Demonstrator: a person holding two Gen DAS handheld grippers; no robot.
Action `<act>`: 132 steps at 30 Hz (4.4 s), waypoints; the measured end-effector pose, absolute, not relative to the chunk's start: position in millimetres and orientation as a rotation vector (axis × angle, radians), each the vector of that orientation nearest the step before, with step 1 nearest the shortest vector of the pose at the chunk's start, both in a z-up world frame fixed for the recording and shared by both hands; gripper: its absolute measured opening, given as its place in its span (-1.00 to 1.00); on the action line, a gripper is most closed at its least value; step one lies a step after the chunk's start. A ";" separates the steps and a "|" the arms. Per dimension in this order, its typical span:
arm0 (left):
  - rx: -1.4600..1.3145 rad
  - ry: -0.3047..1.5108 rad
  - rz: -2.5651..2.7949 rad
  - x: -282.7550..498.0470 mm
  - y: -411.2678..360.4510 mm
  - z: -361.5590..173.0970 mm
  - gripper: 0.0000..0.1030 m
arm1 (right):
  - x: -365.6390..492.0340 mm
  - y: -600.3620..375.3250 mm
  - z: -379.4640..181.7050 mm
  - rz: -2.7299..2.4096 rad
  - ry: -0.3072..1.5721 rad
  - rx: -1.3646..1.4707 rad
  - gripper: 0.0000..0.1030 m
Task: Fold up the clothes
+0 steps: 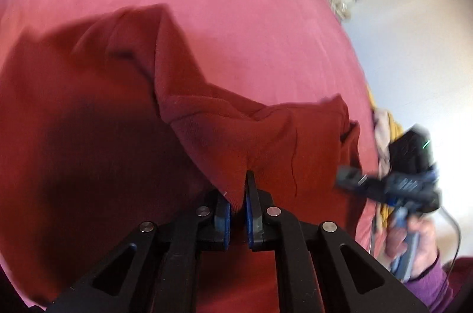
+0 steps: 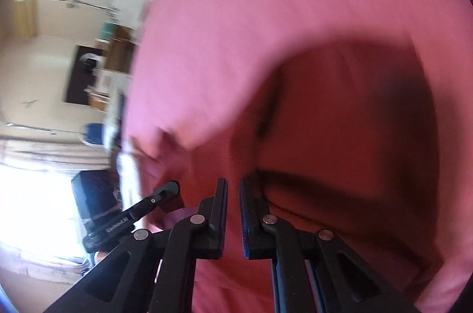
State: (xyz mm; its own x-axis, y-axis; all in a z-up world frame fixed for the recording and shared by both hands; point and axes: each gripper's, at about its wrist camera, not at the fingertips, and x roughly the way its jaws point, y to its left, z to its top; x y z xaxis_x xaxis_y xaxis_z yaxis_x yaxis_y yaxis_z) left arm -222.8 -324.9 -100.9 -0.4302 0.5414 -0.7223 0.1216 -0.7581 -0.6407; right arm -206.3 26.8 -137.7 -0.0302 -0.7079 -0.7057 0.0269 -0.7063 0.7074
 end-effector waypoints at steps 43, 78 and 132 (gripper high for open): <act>-1.225 -0.546 2.843 -261.6 -314.3 -56.6 0.32 | -247.9 -96.2 -108.6 -2.125 -0.141 1.230 -0.52; -1.390 -0.951 2.642 -5.3 -376.2 -76.7 0.46 | -136.5 136.4 -102.0 -2.203 -0.496 1.391 -0.35; -1.657 -0.881 2.169 124.9 -314.3 -83.4 -0.91 | 21.0 182.5 -175.1 -1.707 -0.621 1.636 -0.92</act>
State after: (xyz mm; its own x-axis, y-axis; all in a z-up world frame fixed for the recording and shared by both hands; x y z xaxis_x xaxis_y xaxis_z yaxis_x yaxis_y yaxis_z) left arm 124.9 -314.3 -83.4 -0.3079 0.5527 -0.7745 0.1440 -0.7776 -0.6121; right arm 21.0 182.5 -175.1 0.0245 -0.7488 -0.6624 0.1481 -0.6526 0.7431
